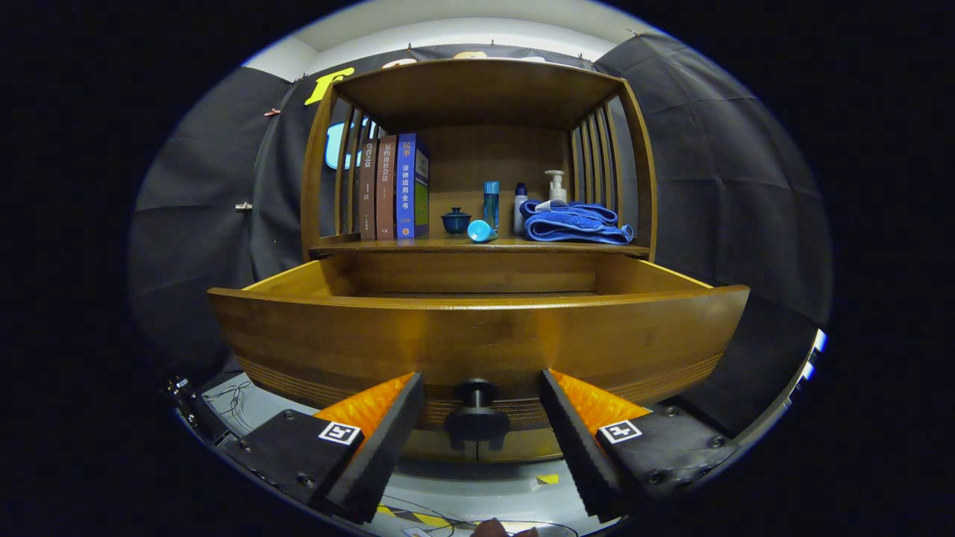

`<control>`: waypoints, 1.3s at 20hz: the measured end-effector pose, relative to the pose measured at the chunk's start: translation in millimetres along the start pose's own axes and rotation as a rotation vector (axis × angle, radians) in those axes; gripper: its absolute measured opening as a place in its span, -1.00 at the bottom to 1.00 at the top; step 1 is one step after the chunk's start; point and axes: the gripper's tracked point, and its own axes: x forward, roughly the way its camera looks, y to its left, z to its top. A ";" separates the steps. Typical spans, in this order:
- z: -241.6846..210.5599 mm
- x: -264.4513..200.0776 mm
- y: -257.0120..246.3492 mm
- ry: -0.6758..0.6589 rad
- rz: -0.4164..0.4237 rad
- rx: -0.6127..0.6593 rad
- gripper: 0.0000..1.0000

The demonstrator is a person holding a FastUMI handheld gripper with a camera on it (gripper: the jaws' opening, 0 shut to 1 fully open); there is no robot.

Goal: Pull open the drawer, take out the items inside it, and place them on the countertop above the cabinet.

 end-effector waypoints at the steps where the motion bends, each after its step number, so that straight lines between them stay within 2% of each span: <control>1: 0.5 0.1 0.1 -0.001 -0.001 -0.007 1.00; 7: 9.4 15.3 2.5 -0.003 -0.007 -0.008 1.00; 26: 41.7 143.6 6.6 -0.024 -0.010 -0.033 1.00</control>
